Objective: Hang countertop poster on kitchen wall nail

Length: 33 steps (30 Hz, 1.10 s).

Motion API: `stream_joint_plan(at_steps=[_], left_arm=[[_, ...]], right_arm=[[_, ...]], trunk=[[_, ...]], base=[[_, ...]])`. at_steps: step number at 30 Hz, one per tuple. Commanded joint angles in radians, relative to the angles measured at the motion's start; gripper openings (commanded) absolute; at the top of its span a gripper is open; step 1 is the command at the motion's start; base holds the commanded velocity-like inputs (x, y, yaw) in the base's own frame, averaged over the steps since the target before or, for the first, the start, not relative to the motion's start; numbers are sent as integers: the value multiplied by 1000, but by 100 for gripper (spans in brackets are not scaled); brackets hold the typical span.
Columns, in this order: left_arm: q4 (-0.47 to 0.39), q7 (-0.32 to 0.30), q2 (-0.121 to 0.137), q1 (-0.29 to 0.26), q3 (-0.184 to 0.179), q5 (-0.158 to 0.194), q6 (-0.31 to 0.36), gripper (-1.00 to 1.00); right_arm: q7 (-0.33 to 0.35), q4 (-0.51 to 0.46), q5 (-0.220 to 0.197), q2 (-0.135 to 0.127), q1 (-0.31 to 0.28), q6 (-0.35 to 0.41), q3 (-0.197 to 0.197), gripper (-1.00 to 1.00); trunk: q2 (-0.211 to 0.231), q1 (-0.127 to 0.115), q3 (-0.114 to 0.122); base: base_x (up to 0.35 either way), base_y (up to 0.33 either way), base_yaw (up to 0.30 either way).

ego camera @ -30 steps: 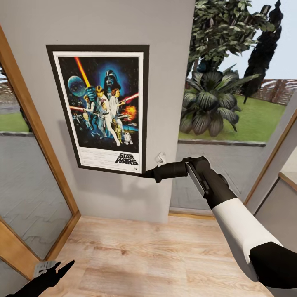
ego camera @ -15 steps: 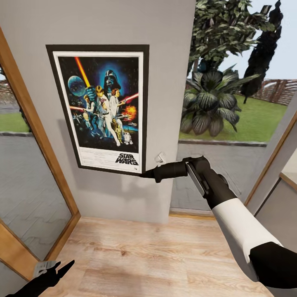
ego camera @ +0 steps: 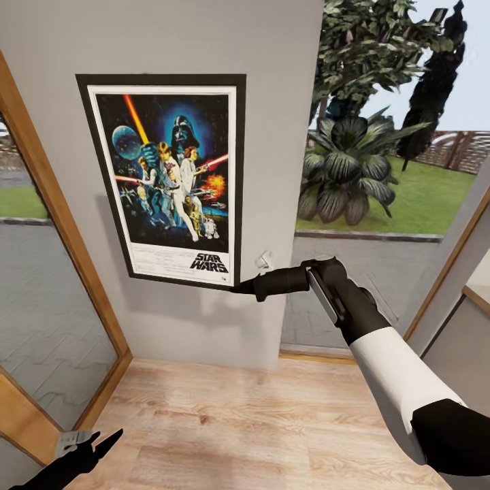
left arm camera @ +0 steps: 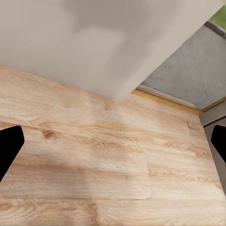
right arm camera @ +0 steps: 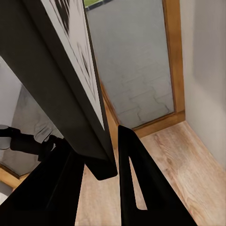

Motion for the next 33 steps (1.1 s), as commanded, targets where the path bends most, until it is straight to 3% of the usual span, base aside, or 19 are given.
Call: stream_joint_plan(at_steps=[1,8,12,33], left_arm=[[1,-1,1,-1,-8,7,-6,100],[1,-1,1,-1,-9,7,-6,100],[1,-1,1,-1,-9,7,-6,100],[1,-1,1,-1,-10,8,-6,100]], right_arm=[[-1,0,-9,0,-1,11,1,-100],[0,0,-9,0,-6,23,1,-100],[17,0,-9,0,-9,71,1,-100],[24,3,-9,0,-11,79,2,-100]], trunk=[[-2,1,-2],[-2,1,-2],[-2,1,-2],[-2,1,-2]], base=[[0,0,0],[0,0,0],[0,0,0],[0,0,0]])
